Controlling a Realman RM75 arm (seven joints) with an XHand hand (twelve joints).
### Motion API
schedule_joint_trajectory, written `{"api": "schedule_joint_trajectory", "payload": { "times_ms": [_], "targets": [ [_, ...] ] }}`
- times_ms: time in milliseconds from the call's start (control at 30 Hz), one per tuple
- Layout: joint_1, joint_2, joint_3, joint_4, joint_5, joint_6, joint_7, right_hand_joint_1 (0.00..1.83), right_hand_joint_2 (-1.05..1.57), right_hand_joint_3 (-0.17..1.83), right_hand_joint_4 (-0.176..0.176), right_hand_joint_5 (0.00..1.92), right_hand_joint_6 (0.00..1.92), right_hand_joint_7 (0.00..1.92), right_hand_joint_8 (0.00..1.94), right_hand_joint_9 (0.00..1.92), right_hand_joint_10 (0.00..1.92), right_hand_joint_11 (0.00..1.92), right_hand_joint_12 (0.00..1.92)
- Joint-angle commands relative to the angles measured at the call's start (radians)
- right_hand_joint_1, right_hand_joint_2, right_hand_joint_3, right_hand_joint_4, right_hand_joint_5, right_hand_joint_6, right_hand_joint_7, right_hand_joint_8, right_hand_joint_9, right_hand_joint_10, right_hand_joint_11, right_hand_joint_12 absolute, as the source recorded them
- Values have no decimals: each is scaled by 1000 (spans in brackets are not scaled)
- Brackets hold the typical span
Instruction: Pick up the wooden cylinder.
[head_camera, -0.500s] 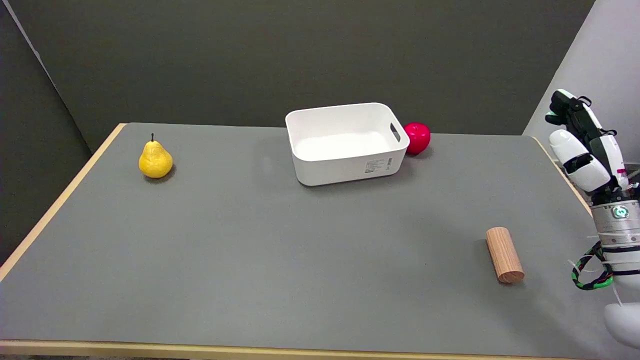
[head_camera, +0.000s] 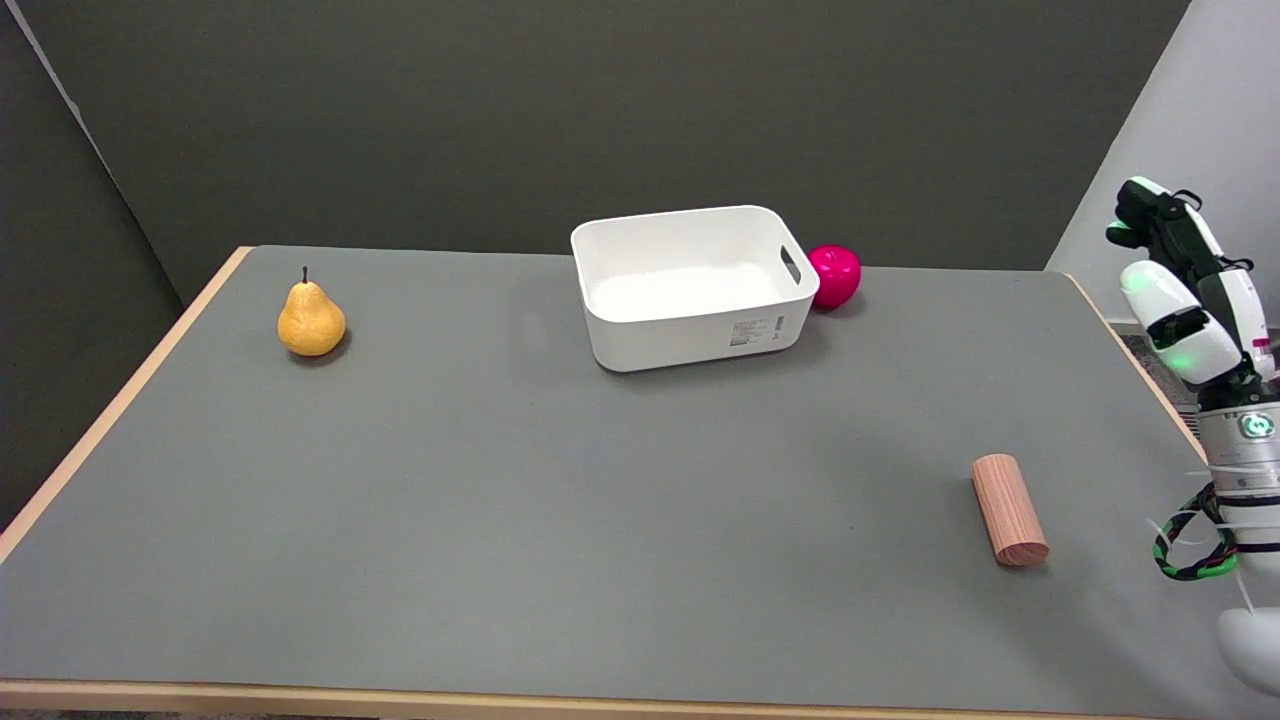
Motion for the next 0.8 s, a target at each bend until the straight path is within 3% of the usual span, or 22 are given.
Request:
{"api": "schedule_joint_trajectory", "payload": {
  "times_ms": [33, 100, 200, 267, 400, 467, 533, 633, 800],
  "targets": [
    [-62, -7, 90, 9, -7, 49, 8, 331, 670, 964, -58, 149, 418, 174, 349, 50, 673, -1, 1075],
    [-95, -2, 106, 25, -13, 49, 8, 329, 673, 966, -68, 150, 419, 179, 356, 46, 674, -1, 1073],
    [-139, 10, 107, 44, -15, 54, 8, 273, 742, 789, -152, 156, 385, 172, 310, 35, 639, -1, 973],
    [-170, 16, 108, 59, -20, 57, 8, 243, 741, 799, -174, 143, 395, 136, 310, 15, 595, -1, 873],
    [-256, 3, 124, 85, -37, 58, 5, 216, 756, 741, -176, 123, 394, 70, 297, -1, 475, -1, 732],
    [-281, -19, 127, 93, -37, 62, -13, 203, 671, 892, -176, 81, 437, 52, 278, 2, 355, -1, 656],
    [-305, -49, 127, 107, -29, 76, -70, 213, 646, 909, -176, 65, 439, 43, 272, 2, 323, -1, 628],
    [-336, -100, 133, 149, -20, 91, -211, 313, 651, 915, -176, 69, 442, 68, 334, 3, 433, -1, 695],
    [-395, -166, 124, 223, -24, 151, -531, 432, 672, 933, -176, 206, 565, 313, 544, 158, 753, -1, 1059]
  ]
}}
